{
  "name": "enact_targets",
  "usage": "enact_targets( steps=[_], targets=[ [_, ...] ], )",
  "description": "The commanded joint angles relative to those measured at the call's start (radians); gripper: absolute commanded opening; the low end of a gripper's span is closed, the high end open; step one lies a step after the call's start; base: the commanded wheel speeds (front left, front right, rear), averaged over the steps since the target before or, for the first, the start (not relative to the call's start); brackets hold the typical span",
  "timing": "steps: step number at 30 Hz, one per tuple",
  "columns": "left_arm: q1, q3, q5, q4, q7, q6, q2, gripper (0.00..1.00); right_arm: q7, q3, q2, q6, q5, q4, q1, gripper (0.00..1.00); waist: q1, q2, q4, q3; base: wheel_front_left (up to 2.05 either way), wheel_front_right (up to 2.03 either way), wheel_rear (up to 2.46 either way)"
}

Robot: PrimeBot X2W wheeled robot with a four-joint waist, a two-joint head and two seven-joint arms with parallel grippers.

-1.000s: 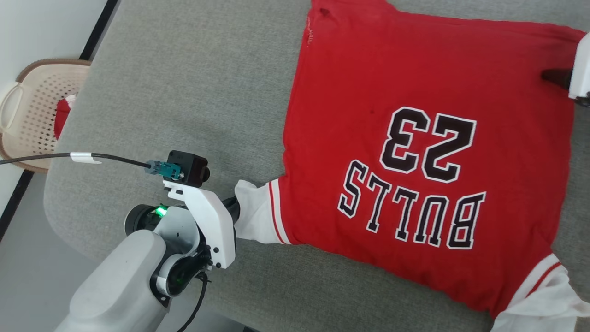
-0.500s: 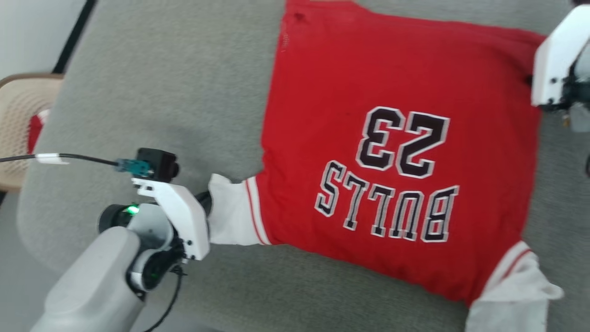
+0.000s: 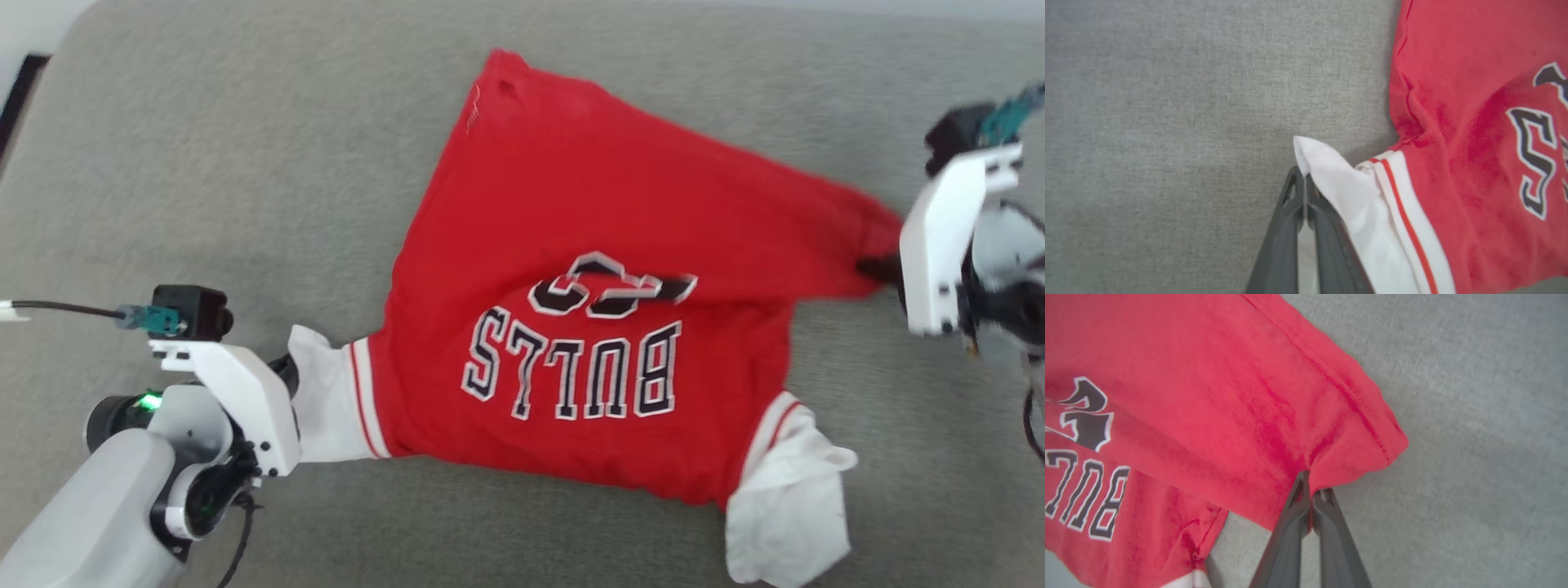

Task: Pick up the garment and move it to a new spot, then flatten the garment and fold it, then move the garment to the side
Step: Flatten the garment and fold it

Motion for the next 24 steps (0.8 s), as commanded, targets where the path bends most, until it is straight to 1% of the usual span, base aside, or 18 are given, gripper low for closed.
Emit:
enact_targets(
  steps=[1, 4, 8, 9, 12, 14, 16, 18, 19, 20, 21, 22, 24],
  targets=[
    [0.021, 0.009, -0.013, -0.019, 0.004, 0.012, 0.017, 0.00, 0.025, -0.009, -0.015, 0.000, 0.028, -0.075, 0.073, 0.00, 0.0000, 0.0000, -0.043, -0.032, 0.00, 0.00, 0.00],
    [0.044, 0.017, -0.020, -0.045, 0.008, 0.031, 0.036, 0.00, 0.061, -0.036, -0.025, 0.000, 0.043, -0.192, 0.176, 0.00, 0.0000, 0.0000, -0.068, -0.044, 0.00, 0.00, 0.00],
    [0.066, 0.023, -0.025, -0.080, 0.018, 0.049, 0.053, 0.00, 0.112, -0.092, -0.006, 0.000, 0.037, -0.334, 0.325, 0.00, 0.0000, 0.0000, -0.087, -0.054, 0.00, 0.00, 0.00],
    [0.066, 0.023, -0.025, -0.080, 0.018, 0.049, 0.053, 0.00, 0.112, -0.092, -0.006, 0.000, 0.037, -0.334, 0.325, 0.00, 0.0000, 0.0000, -0.087, -0.054, 0.00, 0.00, 0.00],
    [0.074, 0.024, -0.026, -0.100, 0.023, 0.058, 0.058, 0.00, 0.137, -0.146, 0.024, 0.000, 0.021, -0.422, 0.428, 0.00, 0.0000, 0.0000, -0.092, -0.055, 0.00, 0.00, 0.00],
    [0.076, 0.021, -0.024, -0.112, 0.027, 0.063, 0.058, 0.00, 0.136, -0.179, 0.050, 0.000, -0.004, -0.455, 0.488, 0.00, 0.0000, 0.0000, -0.091, -0.053, 0.00, 0.00, 0.00],
    [0.073, 0.020, -0.025, -0.121, 0.031, 0.066, 0.058, 0.00, 0.126, -0.202, 0.067, 0.000, -0.047, -0.466, 0.530, 0.00, 0.0000, 0.0000, -0.091, -0.049, 0.00, 0.00, 0.00],
    [0.071, 0.020, -0.026, -0.127, 0.032, 0.066, 0.058, 0.00, 0.095, -0.221, 0.106, 0.000, -0.070, -0.450, 0.543, 0.00, 0.0000, 0.0000, -0.093, -0.046, 0.00, 0.00, 0.00],
    [0.069, 0.019, -0.027, -0.129, 0.032, 0.065, 0.057, 0.00, 0.073, -0.228, 0.113, 0.000, -0.088, -0.435, 0.546, 0.08, 0.0000, 0.0000, -0.093, -0.045, 0.00, 0.00, 0.00],
    [0.069, 0.018, -0.029, -0.130, 0.034, 0.062, 0.055, 0.00, 0.052, -0.229, 0.120, 0.000, -0.103, -0.418, 0.546, 0.36, 0.0000, 0.0000, -0.094, -0.044, 0.00, 0.00, 0.00],
    [0.070, 0.018, -0.030, -0.131, 0.034, 0.061, 0.054, 0.00, 0.030, -0.229, 0.134, 0.000, -0.110, -0.399, 0.544, 0.81, 0.0000, 0.0000, -0.094, -0.045, 0.00, 0.00, 0.00],
    [0.071, 0.017, -0.030, -0.130, 0.034, 0.060, 0.053, 0.00, 0.013, -0.231, 0.147, 0.000, -0.116, -0.382, 0.541, 1.00, 0.0000, 0.0000, -0.093, -0.046, 0.00, 0.00, 0.00],
    [0.077, 0.016, -0.033, -0.128, 0.034, 0.061, 0.052, 0.00, -0.003, -0.220, 0.142, 0.000, -0.135, -0.358, 0.540, 1.00, 0.0000, 0.0000, -0.093, -0.049, 0.00, 0.00, 0.00]
  ],
)
